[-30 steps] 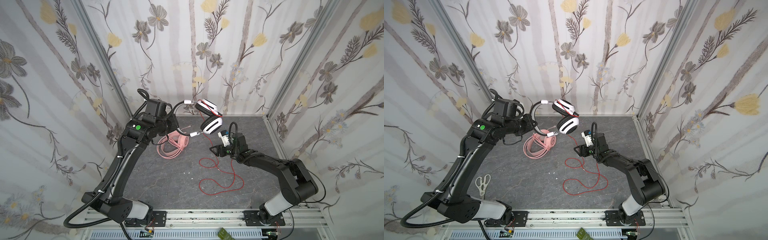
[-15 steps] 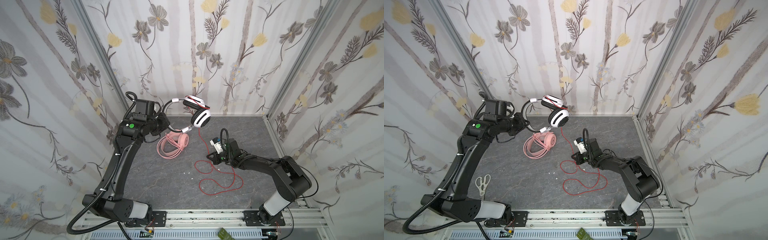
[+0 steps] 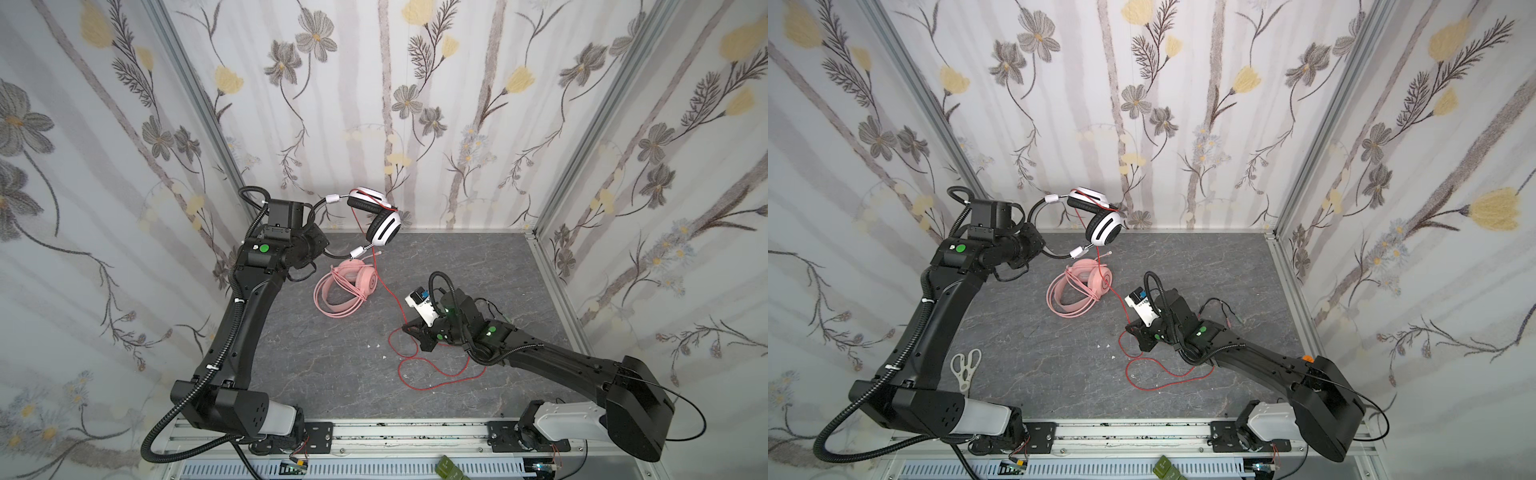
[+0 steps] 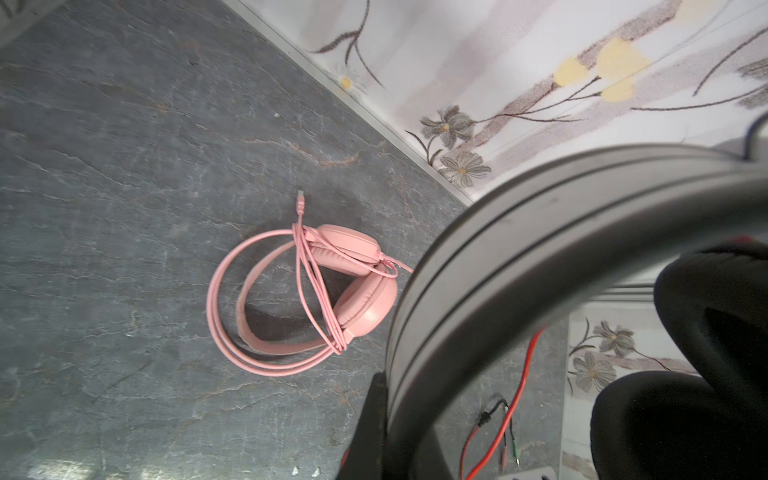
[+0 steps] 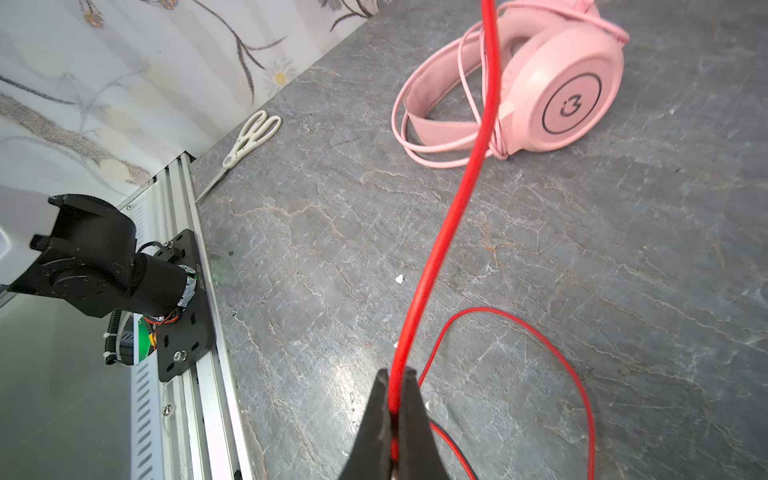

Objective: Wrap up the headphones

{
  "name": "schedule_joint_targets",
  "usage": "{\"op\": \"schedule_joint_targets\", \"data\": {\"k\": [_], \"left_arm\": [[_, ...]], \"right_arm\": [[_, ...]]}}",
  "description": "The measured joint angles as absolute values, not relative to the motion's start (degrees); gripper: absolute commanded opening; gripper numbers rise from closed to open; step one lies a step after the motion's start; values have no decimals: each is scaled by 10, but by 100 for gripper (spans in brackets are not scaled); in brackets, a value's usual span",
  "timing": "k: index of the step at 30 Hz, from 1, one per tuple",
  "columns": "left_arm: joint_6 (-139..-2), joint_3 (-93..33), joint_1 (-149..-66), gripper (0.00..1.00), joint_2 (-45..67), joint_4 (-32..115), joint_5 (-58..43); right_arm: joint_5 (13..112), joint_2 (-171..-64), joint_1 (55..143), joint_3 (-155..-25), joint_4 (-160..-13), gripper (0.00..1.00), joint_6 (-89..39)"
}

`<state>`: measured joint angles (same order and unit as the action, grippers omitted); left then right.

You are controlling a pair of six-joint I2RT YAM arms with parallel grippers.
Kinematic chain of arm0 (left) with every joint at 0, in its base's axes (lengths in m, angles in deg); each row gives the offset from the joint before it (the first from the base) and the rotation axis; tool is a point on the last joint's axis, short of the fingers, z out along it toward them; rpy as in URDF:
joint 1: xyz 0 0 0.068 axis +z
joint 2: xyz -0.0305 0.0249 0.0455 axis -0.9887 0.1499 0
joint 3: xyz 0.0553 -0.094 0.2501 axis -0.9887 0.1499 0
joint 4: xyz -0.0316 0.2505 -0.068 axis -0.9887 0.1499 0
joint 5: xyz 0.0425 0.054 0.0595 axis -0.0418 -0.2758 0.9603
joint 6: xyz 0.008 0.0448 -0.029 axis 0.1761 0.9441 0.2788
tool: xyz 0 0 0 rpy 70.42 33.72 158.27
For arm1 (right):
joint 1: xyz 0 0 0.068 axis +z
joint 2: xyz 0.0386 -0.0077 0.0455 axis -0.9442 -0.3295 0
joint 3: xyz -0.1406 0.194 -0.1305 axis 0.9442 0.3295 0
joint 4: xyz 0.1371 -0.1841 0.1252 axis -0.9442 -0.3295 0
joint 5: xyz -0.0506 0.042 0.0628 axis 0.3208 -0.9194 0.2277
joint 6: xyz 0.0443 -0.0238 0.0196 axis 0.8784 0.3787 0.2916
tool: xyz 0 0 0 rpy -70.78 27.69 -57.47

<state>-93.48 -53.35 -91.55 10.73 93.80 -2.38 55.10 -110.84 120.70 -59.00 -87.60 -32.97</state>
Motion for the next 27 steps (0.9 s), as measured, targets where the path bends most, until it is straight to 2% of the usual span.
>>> {"op": "schedule_joint_targets", "data": {"k": [10,16,27], "left_arm": [[-915,-520,-915,0,122,951,72],[-907,-517,-929,0,131,968,92],[-845,-478,-1059,0,124,988,214]], "right_arm": [[656,-994,1320,-612,-983,0,-340],[718,-954,1342,-632,-1029,0,-353],[831,-978,1344,-801,-1137,0,-461]]}}
